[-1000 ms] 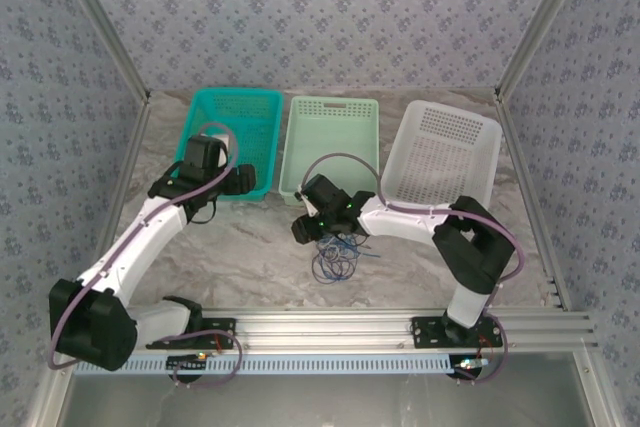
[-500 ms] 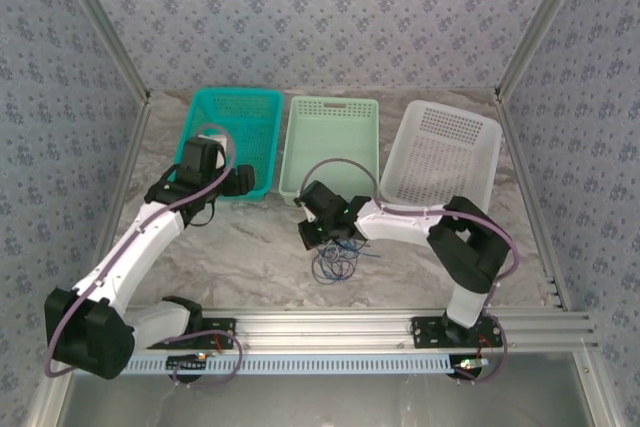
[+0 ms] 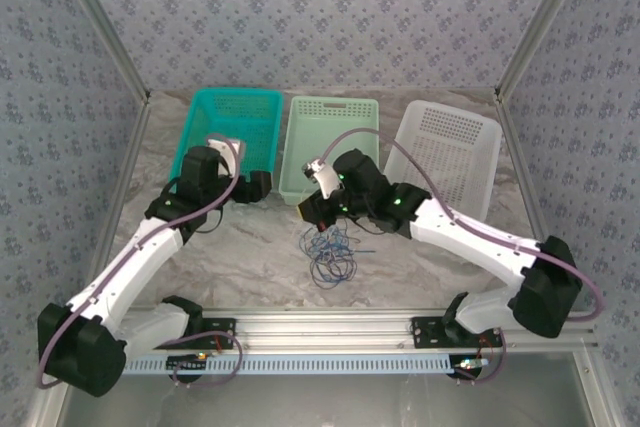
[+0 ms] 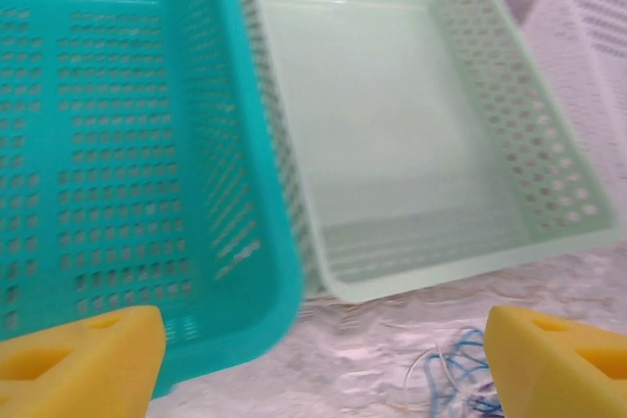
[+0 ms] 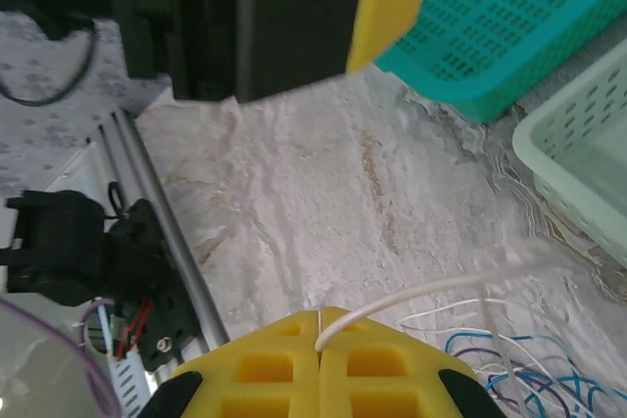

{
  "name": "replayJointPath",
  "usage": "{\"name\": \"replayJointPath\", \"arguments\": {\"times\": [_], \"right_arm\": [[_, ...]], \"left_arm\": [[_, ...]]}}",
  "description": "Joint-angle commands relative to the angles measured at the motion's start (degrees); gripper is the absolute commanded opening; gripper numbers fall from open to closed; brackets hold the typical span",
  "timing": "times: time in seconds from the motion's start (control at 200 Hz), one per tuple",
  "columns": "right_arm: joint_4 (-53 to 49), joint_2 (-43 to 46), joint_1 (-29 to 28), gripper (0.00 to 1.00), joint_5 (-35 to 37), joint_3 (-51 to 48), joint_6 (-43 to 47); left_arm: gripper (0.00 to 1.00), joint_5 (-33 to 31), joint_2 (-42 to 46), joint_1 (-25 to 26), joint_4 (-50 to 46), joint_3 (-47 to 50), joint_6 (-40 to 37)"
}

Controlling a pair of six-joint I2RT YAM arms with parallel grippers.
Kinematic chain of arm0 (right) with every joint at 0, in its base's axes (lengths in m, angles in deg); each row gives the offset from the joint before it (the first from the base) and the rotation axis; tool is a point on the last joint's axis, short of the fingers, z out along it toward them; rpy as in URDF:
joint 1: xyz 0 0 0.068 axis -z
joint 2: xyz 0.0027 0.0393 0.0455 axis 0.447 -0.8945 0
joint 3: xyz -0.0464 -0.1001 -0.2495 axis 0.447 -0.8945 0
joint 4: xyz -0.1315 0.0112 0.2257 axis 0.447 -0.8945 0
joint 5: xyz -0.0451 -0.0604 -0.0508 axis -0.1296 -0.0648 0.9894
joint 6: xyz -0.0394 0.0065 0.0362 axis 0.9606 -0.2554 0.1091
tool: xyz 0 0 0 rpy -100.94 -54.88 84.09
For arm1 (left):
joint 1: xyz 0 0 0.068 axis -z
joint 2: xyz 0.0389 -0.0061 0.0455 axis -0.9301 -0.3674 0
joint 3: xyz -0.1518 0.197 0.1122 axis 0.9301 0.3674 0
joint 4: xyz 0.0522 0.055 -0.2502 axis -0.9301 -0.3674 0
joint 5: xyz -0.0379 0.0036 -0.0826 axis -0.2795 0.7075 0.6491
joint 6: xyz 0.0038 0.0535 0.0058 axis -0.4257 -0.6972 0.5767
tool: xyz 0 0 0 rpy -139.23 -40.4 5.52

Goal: Untangle the cables

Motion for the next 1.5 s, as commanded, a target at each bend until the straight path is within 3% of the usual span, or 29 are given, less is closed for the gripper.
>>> {"name": "replayJointPath", "arguments": {"times": [0.0, 0.41, 0.72, 0.909, 1.084, 1.264, 1.494], "right_arm": [[-1.1, 3.0, 1.5, 0.02, -4.9, 1.2, 1.8], [0.4, 5.3, 4.8, 0.00, -13.0, 3.9, 2.2], [1.4, 5.8, 5.5, 0.00, -15.1, 3.3, 0.7], [2.5, 6.1, 5.6, 0.00, -16.1, 2.9, -0.4], [3.4, 7.2, 5.7, 0.00, -17.1, 2.3, -1.6], [2.5, 8.5, 5.8, 0.00, -18.1, 1.7, -1.8], [-4.7, 11.9, 7.1, 0.01, -16.8, 3.2, 1.4]], "left_arm": [[0.85, 6.5, 2.4, 2.2, 7.0, 1.7, -0.1], [0.87, 14.4, 6.2, 9.3, 19.4, 8.2, -2.1], [0.85, 14.4, 2.1, 15.6, 26.0, 10.0, -5.1], [0.82, 11.0, -0.8, 17.3, 29.2, 9.7, -5.0], [0.73, 3.4, -3.3, 18.7, 29.8, 8.9, -4.5], [0.45, -5.0, -6.3, 19.5, 28.1, 6.8, -2.9], [0.29, -9.6, -6.7, 19.6, 25.2, 6.0, -2.6]]}}
